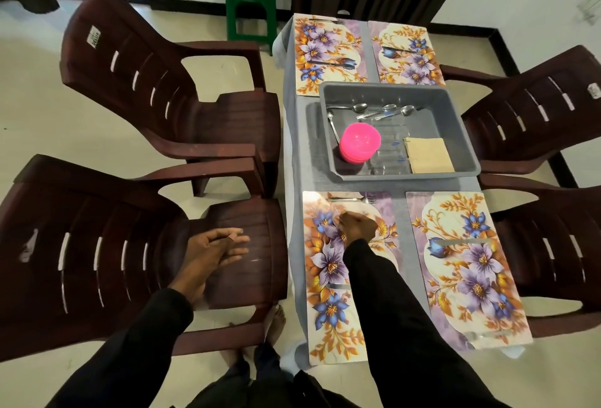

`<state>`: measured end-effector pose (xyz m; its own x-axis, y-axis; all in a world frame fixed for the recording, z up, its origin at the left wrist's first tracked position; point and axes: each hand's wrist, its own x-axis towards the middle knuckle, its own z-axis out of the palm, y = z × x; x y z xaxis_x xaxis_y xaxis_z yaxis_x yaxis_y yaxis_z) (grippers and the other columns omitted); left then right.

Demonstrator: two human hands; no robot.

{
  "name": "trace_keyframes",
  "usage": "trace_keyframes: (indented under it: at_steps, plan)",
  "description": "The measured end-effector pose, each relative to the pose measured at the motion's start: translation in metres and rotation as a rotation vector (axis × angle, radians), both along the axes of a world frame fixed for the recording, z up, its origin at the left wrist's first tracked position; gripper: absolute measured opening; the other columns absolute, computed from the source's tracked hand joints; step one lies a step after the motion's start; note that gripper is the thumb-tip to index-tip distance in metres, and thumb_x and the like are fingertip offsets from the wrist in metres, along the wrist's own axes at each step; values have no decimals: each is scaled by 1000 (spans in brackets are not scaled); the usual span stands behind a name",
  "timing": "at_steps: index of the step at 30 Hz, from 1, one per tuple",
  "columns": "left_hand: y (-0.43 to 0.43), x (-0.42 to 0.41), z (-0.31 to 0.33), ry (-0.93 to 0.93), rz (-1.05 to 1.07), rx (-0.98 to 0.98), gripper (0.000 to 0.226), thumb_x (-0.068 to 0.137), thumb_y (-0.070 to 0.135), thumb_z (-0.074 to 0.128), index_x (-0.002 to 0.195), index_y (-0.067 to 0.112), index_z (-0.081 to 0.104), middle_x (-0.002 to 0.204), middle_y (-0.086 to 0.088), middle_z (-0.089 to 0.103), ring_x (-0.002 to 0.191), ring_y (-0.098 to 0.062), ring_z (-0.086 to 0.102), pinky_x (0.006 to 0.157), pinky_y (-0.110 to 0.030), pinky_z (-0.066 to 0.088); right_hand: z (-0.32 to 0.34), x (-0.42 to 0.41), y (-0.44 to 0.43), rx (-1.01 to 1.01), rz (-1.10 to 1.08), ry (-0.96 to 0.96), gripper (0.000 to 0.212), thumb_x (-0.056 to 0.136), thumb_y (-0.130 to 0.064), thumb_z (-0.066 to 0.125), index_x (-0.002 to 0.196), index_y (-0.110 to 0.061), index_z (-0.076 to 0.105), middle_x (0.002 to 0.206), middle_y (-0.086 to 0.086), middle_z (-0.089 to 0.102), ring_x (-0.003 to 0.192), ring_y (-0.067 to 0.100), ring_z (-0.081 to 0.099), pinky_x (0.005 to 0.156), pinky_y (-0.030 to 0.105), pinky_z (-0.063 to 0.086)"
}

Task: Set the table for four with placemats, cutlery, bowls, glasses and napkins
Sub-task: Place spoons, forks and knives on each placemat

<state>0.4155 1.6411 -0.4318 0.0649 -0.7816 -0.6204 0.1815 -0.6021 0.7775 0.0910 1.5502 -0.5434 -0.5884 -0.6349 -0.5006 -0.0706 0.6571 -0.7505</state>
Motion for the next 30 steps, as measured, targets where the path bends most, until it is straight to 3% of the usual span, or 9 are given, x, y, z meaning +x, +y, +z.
trace_keyframes:
  at_steps: [3,7,9,10,12,14,18,21,30]
  plan:
    - [5,-4,5,3,-25,-12,23,100,17,61,118,5,69,106,-11,78,97,-29,76,87,-37,62,33,19,29,-47,-27,-117,14,74,1,77,70,-12,77,72,9,75,71,30,75,72,41,63]
    - [14,-8,9,10,-51,-26,22,101,15,60,119,5,69,108,-12,78,98,-31,75,90,-41,61,69,30,63,-133,7,-127,5,81,8,74,83,4,75,72,9,74,59,15,71,55,25,59]
    - [20,-9,12,18,-63,-45,22,101,15,60,119,5,69,108,-11,78,98,-31,75,87,-37,62,70,30,79,-169,85,-74,7,81,6,77,80,-1,76,71,5,73,60,7,71,57,21,58]
    - [24,-9,16,23,-66,-56,22,101,14,60,118,5,69,108,-12,78,98,-31,75,85,-36,63,73,31,87,-173,123,-37,9,81,-2,79,76,-9,78,72,3,74,65,8,72,64,25,61]
    - [26,-11,17,29,-68,-55,21,101,13,59,118,4,69,108,-12,78,97,-32,76,83,-34,63,63,26,95,-148,169,-30,3,76,-17,80,75,-19,80,78,3,77,79,23,75,77,43,63]
    - [31,-11,21,32,-71,-60,20,102,13,59,117,4,70,107,-12,78,97,-31,76,81,-33,63,66,27,104,-155,150,-78,9,79,-7,78,78,-16,80,81,10,77,81,35,75,79,48,63]
    - [39,-6,27,41,-81,-73,19,101,14,60,116,6,70,107,-12,78,98,-30,76,82,-34,63,97,38,120,-183,185,-110,11,86,4,73,83,-5,77,80,11,77,78,31,75,70,36,63]
    - [45,-3,31,65,-88,-91,20,101,14,60,117,5,70,108,-13,77,99,-30,75,85,-34,62,108,44,129,-210,210,-98,6,87,5,72,86,0,75,74,3,75,67,11,73,58,17,55]
    - [48,-10,37,105,-167,-120,22,102,15,58,120,7,68,111,-10,77,103,-28,75,96,-42,58,127,43,160,-236,231,-81,5,88,-5,77,89,-10,76,81,5,77,74,18,75,65,27,60]
